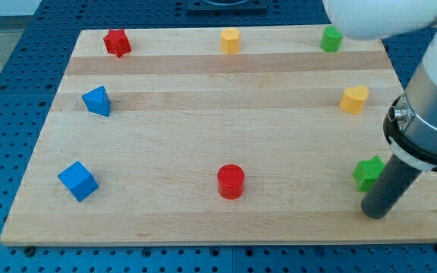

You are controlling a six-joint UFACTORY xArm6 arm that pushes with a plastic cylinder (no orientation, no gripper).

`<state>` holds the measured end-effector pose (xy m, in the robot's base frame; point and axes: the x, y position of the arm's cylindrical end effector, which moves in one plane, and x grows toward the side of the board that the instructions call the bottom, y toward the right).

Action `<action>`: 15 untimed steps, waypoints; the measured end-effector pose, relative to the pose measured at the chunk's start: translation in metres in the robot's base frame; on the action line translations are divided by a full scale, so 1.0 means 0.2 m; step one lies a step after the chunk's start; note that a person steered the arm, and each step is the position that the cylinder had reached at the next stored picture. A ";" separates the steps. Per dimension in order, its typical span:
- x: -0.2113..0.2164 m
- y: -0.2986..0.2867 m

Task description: Push the green star towards the center

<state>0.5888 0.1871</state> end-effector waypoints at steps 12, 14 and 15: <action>-0.52 -0.37; -0.40 -0.20; -0.53 -0.22</action>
<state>0.4825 0.1432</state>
